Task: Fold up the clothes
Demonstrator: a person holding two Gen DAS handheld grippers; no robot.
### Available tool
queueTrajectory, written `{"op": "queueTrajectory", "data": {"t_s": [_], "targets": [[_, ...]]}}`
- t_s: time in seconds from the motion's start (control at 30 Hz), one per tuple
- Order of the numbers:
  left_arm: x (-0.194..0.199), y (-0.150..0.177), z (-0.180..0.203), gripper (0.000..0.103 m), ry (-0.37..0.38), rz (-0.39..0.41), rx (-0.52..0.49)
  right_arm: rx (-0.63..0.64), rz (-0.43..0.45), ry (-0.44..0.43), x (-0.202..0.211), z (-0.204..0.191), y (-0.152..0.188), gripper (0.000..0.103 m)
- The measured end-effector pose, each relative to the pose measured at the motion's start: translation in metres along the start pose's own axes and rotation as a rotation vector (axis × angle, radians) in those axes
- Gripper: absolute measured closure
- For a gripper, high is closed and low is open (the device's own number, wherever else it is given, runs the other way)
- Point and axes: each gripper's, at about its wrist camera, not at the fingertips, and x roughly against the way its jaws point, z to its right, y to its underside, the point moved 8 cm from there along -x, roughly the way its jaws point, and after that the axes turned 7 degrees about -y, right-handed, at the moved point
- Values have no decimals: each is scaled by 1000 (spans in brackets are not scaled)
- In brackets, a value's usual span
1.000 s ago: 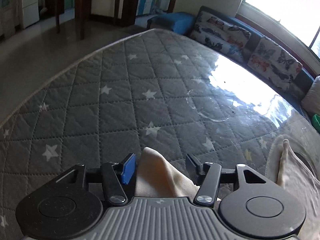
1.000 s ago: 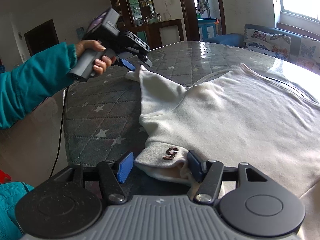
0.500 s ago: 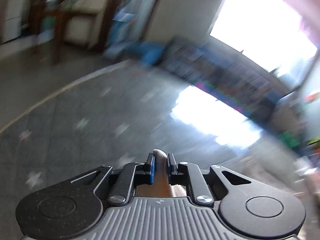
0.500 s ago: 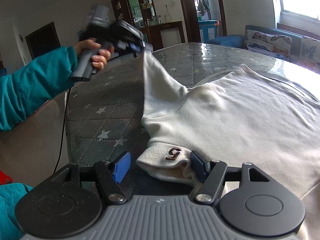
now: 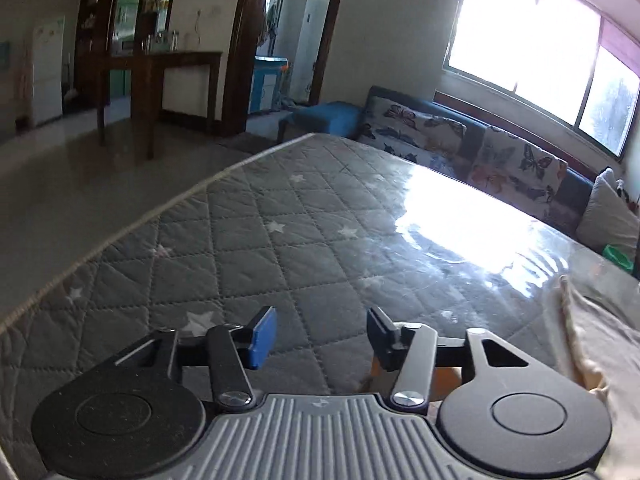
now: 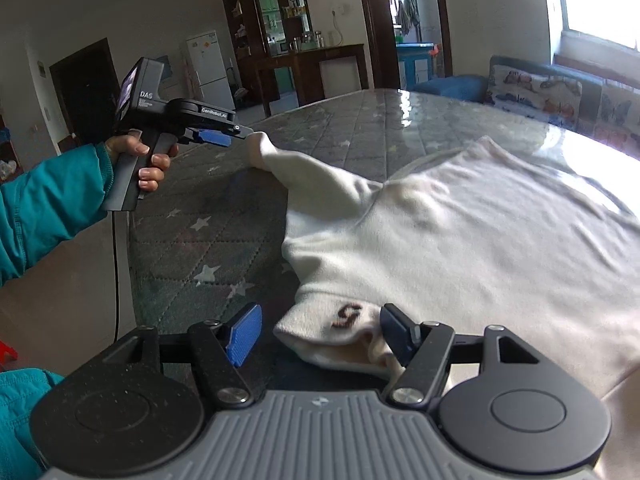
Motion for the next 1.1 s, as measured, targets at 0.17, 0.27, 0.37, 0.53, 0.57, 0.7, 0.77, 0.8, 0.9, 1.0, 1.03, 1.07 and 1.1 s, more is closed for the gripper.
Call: {"op": "queueTrajectory", "data": {"t_s": [0.17, 0.27, 0.37, 0.53, 0.57, 0.7, 0.77, 0.8, 0.9, 1.0, 1.03, 1.07, 1.1], "targets": [[10, -8, 0, 34, -35, -31, 90, 100, 4, 10, -6, -15, -14, 39], [15, -12, 0, 27, -56, -50, 124, 169, -36, 13, -22, -26, -20, 44], [20, -14, -7, 22, -63, -72, 183, 203, -62, 25, -40, -30, -24, 47], [19, -12, -19, 11, -31, -151, 317, 230, -86, 53, -63, -32, -29, 58], [18, -11, -20, 11, -33, -164, 321, 230, -93, 55, -66, -31, -29, 64], [8, -2, -23, 9, -69, -228, 322, 231, -95, 69, -70, -30, -28, 80], [4, 4, -21, 11, -65, -254, 330, 225, -95, 67, -68, -28, -27, 84], [4, 4, -19, 11, -63, -249, 323, 222, -95, 64, -67, -27, -27, 84], [2, 5, -12, 34, -31, -249, 320, 227, -99, 62, -67, -28, -27, 85], [-3, 3, -6, 74, 42, -256, 331, 231, -100, 56, -66, -29, -27, 88], [-5, 0, -4, 81, 65, -237, 322, 231, -100, 53, -66, -28, -26, 88], [-3, -4, -1, 84, 85, -209, 308, 227, -100, 49, -64, -28, -26, 89], [1, -9, 2, 85, 125, -161, 291, 221, -99, 43, -63, -28, -26, 90]]}}
